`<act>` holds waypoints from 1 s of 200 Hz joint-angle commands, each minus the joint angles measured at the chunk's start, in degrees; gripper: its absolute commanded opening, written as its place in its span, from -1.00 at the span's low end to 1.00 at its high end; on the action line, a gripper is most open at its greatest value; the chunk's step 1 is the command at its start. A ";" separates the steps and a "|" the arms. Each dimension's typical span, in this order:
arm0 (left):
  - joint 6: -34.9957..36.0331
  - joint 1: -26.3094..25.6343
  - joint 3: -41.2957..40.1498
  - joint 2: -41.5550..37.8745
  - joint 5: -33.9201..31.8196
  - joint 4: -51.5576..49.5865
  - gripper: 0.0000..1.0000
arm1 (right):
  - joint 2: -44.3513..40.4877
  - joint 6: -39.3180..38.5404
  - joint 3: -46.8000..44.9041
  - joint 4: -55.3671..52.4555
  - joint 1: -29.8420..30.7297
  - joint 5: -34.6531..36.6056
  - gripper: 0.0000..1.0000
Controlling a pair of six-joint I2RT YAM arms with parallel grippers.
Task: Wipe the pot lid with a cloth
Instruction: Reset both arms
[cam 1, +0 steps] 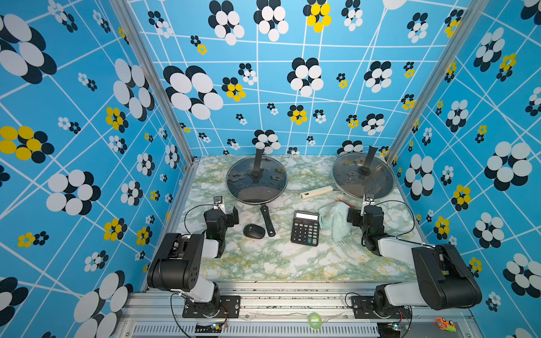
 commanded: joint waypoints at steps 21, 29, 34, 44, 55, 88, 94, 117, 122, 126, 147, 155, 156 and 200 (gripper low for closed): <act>0.51 1.05 3.17 -0.12 4.31 -0.68 0.98 | 5.25 0.83 -1.02 14.00 -4.42 -2.96 0.98; 0.60 0.99 3.05 -0.05 4.22 -0.31 0.98 | 5.73 0.88 -1.69 17.69 -5.16 -3.46 0.99; 0.60 1.05 3.06 0.05 4.17 -0.18 0.98 | 4.45 1.64 -0.74 12.99 -5.25 -3.60 0.99; 0.60 1.05 3.13 -0.05 4.14 -0.52 0.98 | 4.49 1.68 -0.74 12.58 -5.29 -3.64 0.98; 0.68 0.90 3.03 -0.05 4.06 -0.23 0.98 | 5.77 1.08 -1.67 16.99 -5.27 -3.49 0.99; 0.69 0.96 2.96 -0.10 4.02 -0.18 0.98 | 5.36 1.08 -2.10 16.89 -5.27 -3.10 0.99; 0.69 0.97 3.00 -0.12 4.04 -0.18 0.98 | 5.20 1.32 -1.77 16.10 -5.27 -2.99 0.99; 0.68 0.96 2.93 -0.07 4.05 -0.18 0.98 | 5.37 1.16 -1.78 16.59 -5.27 -3.05 0.99; 0.69 0.96 2.93 -0.09 4.05 -0.21 0.98 | 5.46 1.08 -1.82 16.64 -5.29 -3.15 0.98; 0.69 0.96 2.95 -0.11 3.98 -0.20 0.98 | 5.42 1.08 -1.80 16.59 -5.27 -3.22 0.99; 0.62 0.89 3.02 0.02 4.04 -0.26 0.98 | 5.47 1.15 -1.74 16.51 -5.27 -3.18 0.99; 0.69 0.97 3.02 0.02 4.02 -0.23 0.98 | 5.46 1.16 -1.67 16.24 -5.27 -3.15 0.99; 0.69 0.97 3.02 0.03 4.03 -0.25 0.98 | 5.46 1.16 -1.65 16.23 -5.27 -3.14 0.99; 0.69 0.96 2.96 -0.05 4.00 -0.22 0.98 | 5.45 0.61 -1.64 16.06 -5.20 -4.36 0.99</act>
